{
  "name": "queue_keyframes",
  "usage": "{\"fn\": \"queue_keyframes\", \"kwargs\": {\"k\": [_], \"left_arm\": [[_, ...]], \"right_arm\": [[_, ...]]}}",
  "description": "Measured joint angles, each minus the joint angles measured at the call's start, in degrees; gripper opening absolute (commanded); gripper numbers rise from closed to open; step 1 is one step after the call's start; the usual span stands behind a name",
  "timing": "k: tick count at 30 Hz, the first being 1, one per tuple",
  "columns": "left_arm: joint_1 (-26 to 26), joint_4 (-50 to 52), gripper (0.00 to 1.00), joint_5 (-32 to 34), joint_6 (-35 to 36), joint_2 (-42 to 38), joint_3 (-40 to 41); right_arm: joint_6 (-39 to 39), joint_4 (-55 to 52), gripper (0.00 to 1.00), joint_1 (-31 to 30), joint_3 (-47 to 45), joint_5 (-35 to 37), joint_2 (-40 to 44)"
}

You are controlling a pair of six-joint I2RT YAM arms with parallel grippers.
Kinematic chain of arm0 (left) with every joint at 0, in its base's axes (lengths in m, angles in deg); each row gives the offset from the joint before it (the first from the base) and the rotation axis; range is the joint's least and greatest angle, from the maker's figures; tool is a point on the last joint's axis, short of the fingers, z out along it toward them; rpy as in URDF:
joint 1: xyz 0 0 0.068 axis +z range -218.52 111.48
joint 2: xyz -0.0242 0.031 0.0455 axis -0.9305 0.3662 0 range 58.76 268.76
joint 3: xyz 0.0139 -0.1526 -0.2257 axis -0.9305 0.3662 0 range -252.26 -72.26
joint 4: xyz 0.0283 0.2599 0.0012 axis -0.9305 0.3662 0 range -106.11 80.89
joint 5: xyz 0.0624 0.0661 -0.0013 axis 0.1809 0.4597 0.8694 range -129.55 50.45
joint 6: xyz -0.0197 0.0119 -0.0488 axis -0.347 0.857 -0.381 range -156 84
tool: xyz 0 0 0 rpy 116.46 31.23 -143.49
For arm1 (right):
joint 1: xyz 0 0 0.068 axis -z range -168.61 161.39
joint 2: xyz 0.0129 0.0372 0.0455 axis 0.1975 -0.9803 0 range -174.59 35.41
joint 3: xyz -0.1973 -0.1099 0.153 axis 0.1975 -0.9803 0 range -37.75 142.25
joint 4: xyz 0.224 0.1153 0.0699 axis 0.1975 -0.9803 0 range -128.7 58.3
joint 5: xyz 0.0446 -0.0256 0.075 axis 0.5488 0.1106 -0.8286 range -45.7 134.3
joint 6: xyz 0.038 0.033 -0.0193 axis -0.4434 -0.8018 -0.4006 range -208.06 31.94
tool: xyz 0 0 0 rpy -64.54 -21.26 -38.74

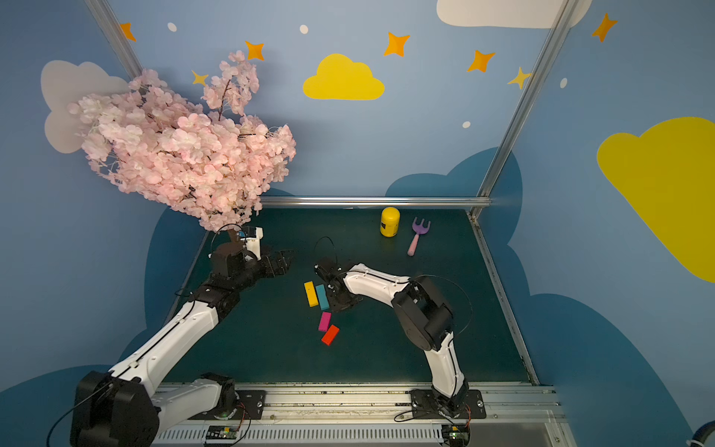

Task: Assemble the letter p with building blocks
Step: Assemble the building block at the center of the board.

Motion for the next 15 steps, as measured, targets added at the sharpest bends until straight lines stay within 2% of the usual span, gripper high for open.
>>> {"fn": "queue_keyframes", "kwargs": {"k": [7,15], "left_arm": [[-0.4,-2.2,1.0,-4.1,1.9,3.3,0.0],[-2.7,-2.1,1.0,-7.6,5.9,8.3,-1.0]], "right_arm": [[-3.1,-0.5,0.19,1.4,-2.6,3.6,14.2],[-7.2,0.9,0.19,9.1,-17.4,-0.2,15.8]]}}
